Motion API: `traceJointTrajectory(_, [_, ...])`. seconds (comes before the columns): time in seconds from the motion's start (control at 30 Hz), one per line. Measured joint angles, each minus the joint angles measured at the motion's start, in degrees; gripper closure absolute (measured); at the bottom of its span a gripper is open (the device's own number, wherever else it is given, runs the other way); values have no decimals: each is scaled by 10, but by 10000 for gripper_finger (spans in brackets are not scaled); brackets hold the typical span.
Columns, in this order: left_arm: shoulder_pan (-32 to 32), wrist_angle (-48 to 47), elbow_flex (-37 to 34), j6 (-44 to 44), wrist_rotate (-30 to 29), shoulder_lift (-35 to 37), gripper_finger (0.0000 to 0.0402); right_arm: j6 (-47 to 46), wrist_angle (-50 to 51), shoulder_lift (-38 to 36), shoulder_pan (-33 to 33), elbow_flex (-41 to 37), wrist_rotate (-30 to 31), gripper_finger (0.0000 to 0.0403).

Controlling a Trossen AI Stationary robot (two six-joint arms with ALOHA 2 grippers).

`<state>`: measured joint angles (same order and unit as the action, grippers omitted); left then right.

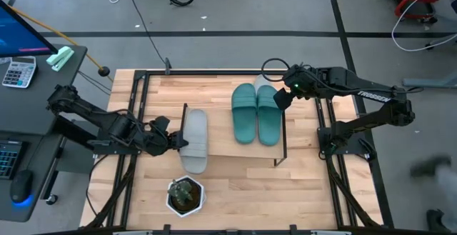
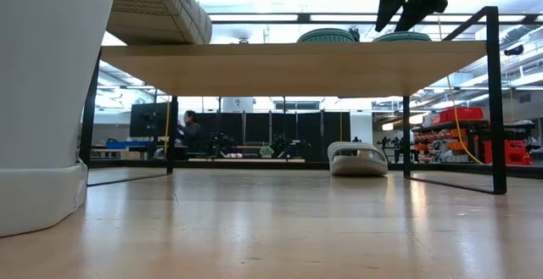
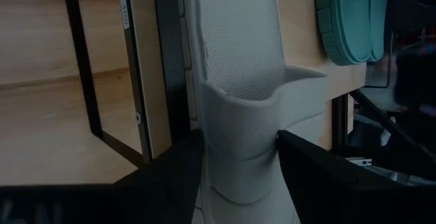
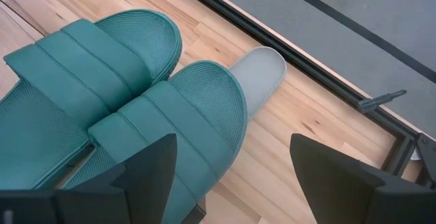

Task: Pick and place slides into the shelf
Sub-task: Put the left gray slide on the shelf

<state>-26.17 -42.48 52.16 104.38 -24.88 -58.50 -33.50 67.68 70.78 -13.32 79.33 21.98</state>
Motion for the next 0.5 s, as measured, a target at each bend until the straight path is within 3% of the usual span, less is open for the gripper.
traceJointTrajectory(0.27, [0, 7, -1, -10, -9, 0, 191, 0, 0, 0, 0, 0, 0, 110])
traceJointTrajectory(0.5, [0, 14, -2, -19, -10, -1, 206, 1, 0, 0, 0, 0, 0, 110])
